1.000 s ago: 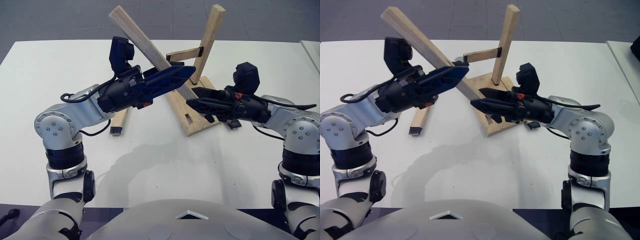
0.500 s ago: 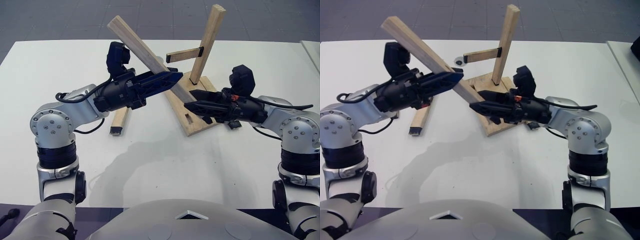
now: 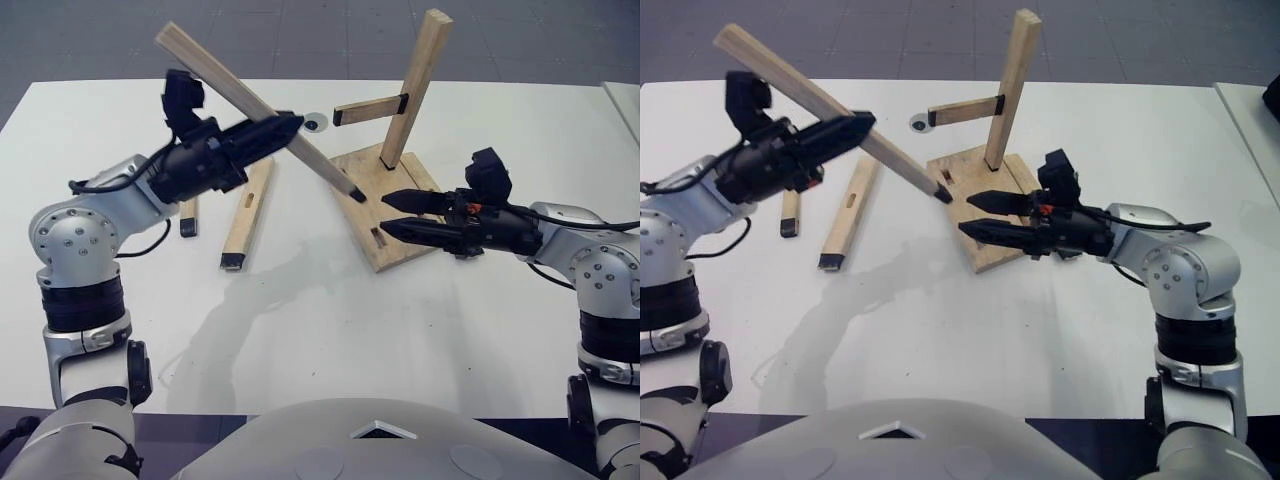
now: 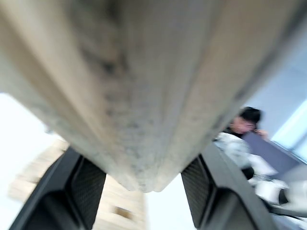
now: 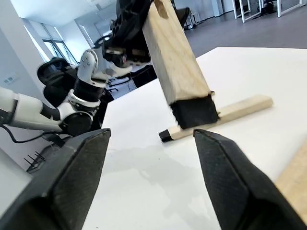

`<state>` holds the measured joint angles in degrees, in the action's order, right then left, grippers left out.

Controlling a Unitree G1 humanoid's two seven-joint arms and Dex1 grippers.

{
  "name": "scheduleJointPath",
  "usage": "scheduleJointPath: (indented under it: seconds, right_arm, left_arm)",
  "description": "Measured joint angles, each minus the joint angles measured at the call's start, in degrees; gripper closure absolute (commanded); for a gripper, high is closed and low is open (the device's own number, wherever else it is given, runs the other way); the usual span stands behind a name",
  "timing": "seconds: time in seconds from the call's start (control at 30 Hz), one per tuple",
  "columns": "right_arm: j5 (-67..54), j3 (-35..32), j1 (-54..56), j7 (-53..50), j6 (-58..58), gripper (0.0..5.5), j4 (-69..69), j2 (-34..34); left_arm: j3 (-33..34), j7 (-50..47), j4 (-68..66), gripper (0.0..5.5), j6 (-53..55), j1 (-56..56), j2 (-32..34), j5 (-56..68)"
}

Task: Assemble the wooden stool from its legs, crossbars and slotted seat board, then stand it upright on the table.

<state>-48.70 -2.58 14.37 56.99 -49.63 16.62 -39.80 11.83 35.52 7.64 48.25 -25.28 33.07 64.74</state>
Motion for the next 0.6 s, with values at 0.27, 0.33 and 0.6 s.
scheduleJointPath:
  seconds: [0.27,0.33,0.6]
  right_arm:
    - [21.8,11.9,4.1,-12.8,7.3,0.38,-11.5,4.1]
    - [25.5,14.3,4.5,-14.6,8.4,0.11,-14.6,5.5]
    - [34.1,17.1,6.1,-16.0,12.2,0.10,-16.1,5.7]
  left_arm:
    - [-4.3,4.8,-2.8,3.44,-15.5,0.4,-0.4,-19.8]
    - [-5.5,4.9,-3.4,3.44,-17.3,0.9,-1.2,-22.7]
    - [-7.4,5.7,-3.5,3.44,-19.6,1.1,-3.4,-27.5]
